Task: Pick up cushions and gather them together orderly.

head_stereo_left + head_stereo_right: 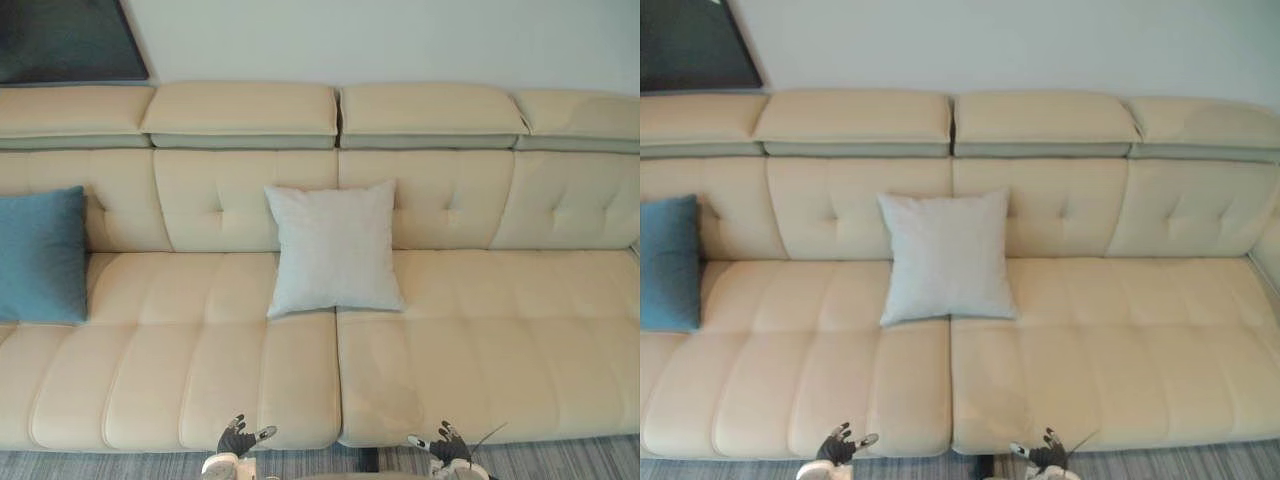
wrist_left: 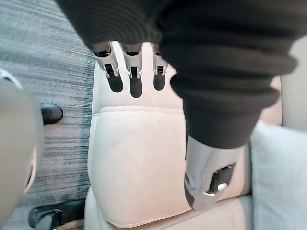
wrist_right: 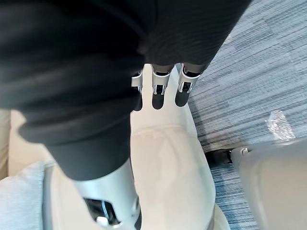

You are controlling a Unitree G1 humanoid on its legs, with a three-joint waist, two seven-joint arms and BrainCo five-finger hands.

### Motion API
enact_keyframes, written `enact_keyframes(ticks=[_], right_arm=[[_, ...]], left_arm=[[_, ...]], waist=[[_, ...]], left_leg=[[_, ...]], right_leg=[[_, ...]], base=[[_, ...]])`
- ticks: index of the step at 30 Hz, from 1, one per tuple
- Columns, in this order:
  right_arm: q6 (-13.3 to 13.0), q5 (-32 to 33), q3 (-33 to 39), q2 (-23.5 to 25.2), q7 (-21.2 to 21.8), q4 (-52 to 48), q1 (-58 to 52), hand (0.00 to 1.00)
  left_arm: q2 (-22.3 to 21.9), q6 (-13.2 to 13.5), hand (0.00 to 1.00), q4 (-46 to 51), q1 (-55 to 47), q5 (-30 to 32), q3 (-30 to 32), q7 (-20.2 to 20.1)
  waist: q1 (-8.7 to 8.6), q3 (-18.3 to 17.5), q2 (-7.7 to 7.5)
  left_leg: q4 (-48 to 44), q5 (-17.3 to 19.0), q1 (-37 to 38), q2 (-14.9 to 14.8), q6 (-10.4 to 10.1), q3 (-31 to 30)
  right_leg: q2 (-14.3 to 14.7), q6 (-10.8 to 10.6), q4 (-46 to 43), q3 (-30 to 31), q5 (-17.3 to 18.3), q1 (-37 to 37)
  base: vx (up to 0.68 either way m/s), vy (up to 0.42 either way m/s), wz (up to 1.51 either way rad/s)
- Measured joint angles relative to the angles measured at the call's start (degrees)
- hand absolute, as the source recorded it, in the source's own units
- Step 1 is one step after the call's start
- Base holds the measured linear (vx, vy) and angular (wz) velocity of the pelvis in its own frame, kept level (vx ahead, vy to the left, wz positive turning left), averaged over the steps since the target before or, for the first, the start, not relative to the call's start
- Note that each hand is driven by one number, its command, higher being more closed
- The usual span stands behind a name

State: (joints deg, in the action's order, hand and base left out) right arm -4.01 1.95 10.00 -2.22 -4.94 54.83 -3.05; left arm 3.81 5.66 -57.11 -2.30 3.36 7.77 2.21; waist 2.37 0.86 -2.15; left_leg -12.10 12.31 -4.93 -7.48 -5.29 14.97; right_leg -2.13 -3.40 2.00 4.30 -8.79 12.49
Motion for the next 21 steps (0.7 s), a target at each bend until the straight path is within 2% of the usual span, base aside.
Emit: enact_keyframes(ticks=[2, 3, 4, 5, 6, 7, 8, 9, 10, 11, 12, 14, 15, 16, 17, 18, 19, 20, 21], right_arm=[[0.02, -1.15, -1.67, 0.08, -0.04, -0.32, 1.03, 0.00], [0.03, -1.95, -2.30, -0.07, -0.09, -0.94, 1.47, 0.00], [0.12, -1.96, -2.44, -0.06, -0.09, -1.48, 1.99, 0.00], [0.20, -1.98, -2.37, 0.12, -0.18, -2.35, 3.03, 0.00], [0.29, -2.01, -2.33, 0.23, -0.20, -2.32, 2.87, 0.00], [0.29, -2.01, -2.35, 0.30, -0.20, -2.20, 2.80, 0.00], [0.30, -2.02, -2.39, 0.69, -0.23, -2.05, 2.83, 0.00], [0.21, -2.04, -2.48, 1.16, -0.37, -2.27, 3.69, 0.00], [0.11, -2.09, -2.35, 0.26, -0.79, -2.18, 5.08, 0.00], [0.27, -2.09, -2.70, 1.06, -1.05, -1.89, 6.08, 0.00], [0.25, -2.26, -3.40, 1.38, -1.09, -2.00, 6.10, 0.00], [0.28, -3.68, -4.83, 1.76, -1.27, -2.40, 7.54, 0.00], [0.16, -4.34, -6.07, 1.81, -1.59, -3.25, 9.45, 0.00], [0.10, -4.34, -6.07, 1.89, -2.00, -4.95, 10.29, 0.00], [0.05, -4.33, -6.00, 1.81, -2.47, -6.02, 10.26, 0.00], [0.06, -4.33, -5.94, 1.77, -2.64, -6.54, 10.03, 0.00], [-0.04, -4.32, -5.67, 1.33, -3.38, -7.15, 9.30, 0.00], [-0.01, -4.32, -5.66, 1.06, -3.59, -6.98, 8.85, 0.00], [0.14, -4.21, -5.23, 0.64, -4.09, -6.04, 7.21, 0.00]], left_arm=[[1.09, -0.02, 0.00, 0.21, 3.10, 0.56, -2.39, -0.01], [1.02, -0.03, 0.00, 0.60, 5.27, 1.12, -2.72, -0.09], [0.85, 0.04, 0.00, 1.08, 5.50, 1.12, -2.50, -0.07], [0.65, 0.17, 0.00, 2.43, 6.60, 1.10, -2.67, -0.04], [0.59, 0.20, 0.00, 3.79, 6.64, 1.07, -2.69, 0.00], [0.61, 0.17, 0.00, 4.23, 6.37, 1.06, -2.60, 0.03], [1.51, 0.13, 0.00, 4.78, 6.38, 0.98, -2.06, 0.07], [1.30, -0.06, 0.00, 4.54, 5.96, 0.79, -1.99, 0.09], [0.42, 0.08, 0.00, 4.26, 5.39, 0.51, -1.35, 0.05], [0.88, 0.14, 0.00, 4.16, 6.04, 0.24, -0.77, 0.11], [0.89, -0.08, 0.00, 4.34, 6.71, -0.37, -0.81, 0.44], [1.17, -0.20, 0.00, 4.35, 6.09, -1.35, -0.78, 1.45], [1.42, -0.21, 0.00, 4.31, 5.82, -1.67, -0.70, 1.94], [1.38, -0.19, 0.00, 4.35, 6.19, -2.25, -0.81, 2.45], [1.09, -0.17, 0.00, 4.35, 6.14, -2.57, -0.97, 2.58], [1.04, -0.17, 0.00, 4.35, 6.07, -2.61, -1.10, 2.59], [0.86, -0.19, 0.00, 4.02, 5.66, -2.71, -2.81, 2.60], [0.67, -0.23, 0.00, 3.85, 5.60, -2.71, -3.47, 2.47], [0.00, -0.39, 0.00, 3.39, 4.90, -3.02, -4.94, 2.34]], waist=[[0.10, 0.46, -0.60], [0.67, 0.51, -0.57], [1.45, 1.01, 0.29], [0.80, 1.84, 0.73], [0.89, 2.01, 0.08], [0.92, 2.19, 0.12], [0.74, 1.97, -1.64], [1.04, 1.06, -1.79], [2.74, 0.71, -0.13], [2.54, 1.37, -1.99], [2.43, 1.55, -2.56], [4.10, 1.41, -3.01], [4.74, 1.64, -2.98], [5.23, 1.90, -2.34], [5.61, 2.03, -1.89], [5.61, 2.07, -1.82], [5.35, 2.36, -1.39], [5.04, 2.51, -1.31], [3.66, 3.54, -1.21]], left_leg=[[-5.17, 1.71, -3.94, -0.77, 0.79, 0.11], [-6.36, 1.39, -5.57, -1.49, 1.48, 0.30], [-5.79, 1.03, -6.03, -3.36, 2.08, 0.97], [-5.88, 0.31, -6.79, -4.15, 2.04, 0.31], [-6.68, -0.19, -6.33, -4.05, 1.88, -0.08], [-7.64, -0.20, -6.56, -3.96, 1.94, -0.17], [-10.93, -0.21, -8.24, -3.12, 2.15, -0.83], [-10.50, -0.23, -11.38, -2.32, 2.49, -1.98], [-7.28, -2.64, -12.06, -2.94, 3.67, -1.84], [-7.35, -4.55, -12.77, -2.43, 3.79, 0.02], [-8.56, -4.91, -14.13, -2.50, 3.45, -0.63], [-13.27, -4.96, -17.94, -4.57, 3.42, -0.50], [-17.21, -4.93, -20.70, -7.02, 3.38, 0.34], [-18.02, -5.90, -22.25, -9.60, 1.80, 0.12], [-17.56, -6.92, -22.44, -11.67, 0.28, -0.07], [-17.29, -7.37, -22.36, -12.39, -0.21, -0.25], [-15.43, -10.31, -21.85, -14.64, -1.89, -1.85], [-14.24, -11.77, -21.46, -14.94, -2.07, -2.48], [-7.19, -19.28, -18.64, -14.20, -2.59, -4.76]], right_leg=[[0.34, -0.89, -0.88, 0.03, -1.41, 2.25], [1.17, -4.23, 0.63, 0.52, -5.90, 3.59], [1.54, -4.59, -0.18, 0.22, -5.83, 3.85], [1.07, -0.53, -15.43, -3.26, 5.09, 7.25], [-1.03, 0.66, -28.36, -5.20, 12.16, 8.60], [-2.26, -0.08, -32.28, -5.76, 13.85, 8.55], [-3.09, -1.81, -34.10, -6.25, 13.81, 8.79], [-1.79, -4.71, -26.06, -6.23, 12.25, 6.96], [-1.29, -3.15, -31.17, -4.81, 16.18, 6.98], [-3.49, -3.52, -42.54, -3.93, 20.63, 7.25], [-4.60, -4.47, -46.69, -3.37, 21.73, 5.47], [-7.55, -4.37, -44.05, -1.94, 21.03, -0.48], [-8.18, -6.01, -34.97, 0.13, 19.26, -5.40], [-6.11, -7.73, -29.27, -1.65, 22.42, -7.70], [-4.57, -7.64, -27.61, -3.41, 23.98, -8.25], [-4.03, -7.39, -27.34, -4.22, 24.58, -8.44], [-1.60, -5.79, -27.96, -6.99, 26.83, -8.91], [-0.95, -5.54, -27.97, -7.52, 26.99, -9.21], [0.01, -4.94, -27.22, -9.34, 26.69, -10.26]], base=[[-0.20, -0.016, -0.20], [-0.22, -0.006, -0.33], [-0.19, 0.039, -0.21], [-0.10, 0.061, 0.03], [-0.07, 0.060, 0.19], [-0.08, -0.017, 0.25], [-0.18, -0.029, 0.12], [-0.30, 0.013, -0.12], [-0.30, 0.035, -0.11], [-0.23, -0.028, 0.03], [-0.18, -0.140, 0.13], [-0.21, -0.213, -0.36], [-0.32, -0.289, -0.71], [-0.42, -0.362, -0.76], [-0.36, -0.303, -0.45], [-0.41, -0.390, -0.22], [-0.26, -0.269, 0.02], [-0.38, -0.417, 0.35], [-0.27, -0.287, 0.53]])
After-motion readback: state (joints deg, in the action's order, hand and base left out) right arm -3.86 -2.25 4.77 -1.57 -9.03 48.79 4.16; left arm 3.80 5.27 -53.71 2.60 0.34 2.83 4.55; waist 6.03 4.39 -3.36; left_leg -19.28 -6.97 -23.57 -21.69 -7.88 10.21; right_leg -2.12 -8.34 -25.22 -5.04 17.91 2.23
